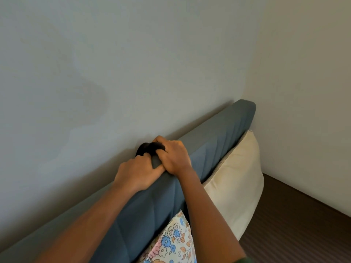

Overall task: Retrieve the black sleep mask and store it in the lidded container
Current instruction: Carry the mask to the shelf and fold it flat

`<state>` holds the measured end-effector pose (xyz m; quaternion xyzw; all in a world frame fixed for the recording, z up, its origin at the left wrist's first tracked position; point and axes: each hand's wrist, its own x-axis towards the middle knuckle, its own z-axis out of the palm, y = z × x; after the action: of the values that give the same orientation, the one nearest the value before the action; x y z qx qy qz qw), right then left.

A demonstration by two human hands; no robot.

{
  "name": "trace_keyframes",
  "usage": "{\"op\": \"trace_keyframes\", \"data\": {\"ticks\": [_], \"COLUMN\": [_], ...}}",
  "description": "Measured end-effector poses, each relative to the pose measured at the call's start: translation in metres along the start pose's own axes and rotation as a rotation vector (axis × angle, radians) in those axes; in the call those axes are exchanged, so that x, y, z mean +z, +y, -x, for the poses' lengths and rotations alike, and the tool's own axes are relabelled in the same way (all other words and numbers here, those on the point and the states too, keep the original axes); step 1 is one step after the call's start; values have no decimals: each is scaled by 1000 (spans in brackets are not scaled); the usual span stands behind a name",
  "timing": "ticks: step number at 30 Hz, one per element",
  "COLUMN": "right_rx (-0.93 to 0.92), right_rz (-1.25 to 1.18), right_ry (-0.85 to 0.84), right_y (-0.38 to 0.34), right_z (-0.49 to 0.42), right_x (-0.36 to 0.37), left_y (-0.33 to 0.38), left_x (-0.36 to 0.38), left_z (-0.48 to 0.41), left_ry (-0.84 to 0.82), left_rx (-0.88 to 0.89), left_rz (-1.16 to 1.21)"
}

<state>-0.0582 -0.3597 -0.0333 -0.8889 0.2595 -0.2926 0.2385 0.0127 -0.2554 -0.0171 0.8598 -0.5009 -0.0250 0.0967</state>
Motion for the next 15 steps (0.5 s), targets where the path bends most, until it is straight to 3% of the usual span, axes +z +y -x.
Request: {"op": "trace_keyframes", "data": {"ticks": [15], "right_rx": [106], "right_rz": [-50], "right_ry": [21], "right_y": [-7], "right_z": [7], "right_x": [0], "left_y": [-5], "left_x": [1], "left_z": [-2], "left_ry": [60], "left_rx": [41], "left_rz": [135]}}
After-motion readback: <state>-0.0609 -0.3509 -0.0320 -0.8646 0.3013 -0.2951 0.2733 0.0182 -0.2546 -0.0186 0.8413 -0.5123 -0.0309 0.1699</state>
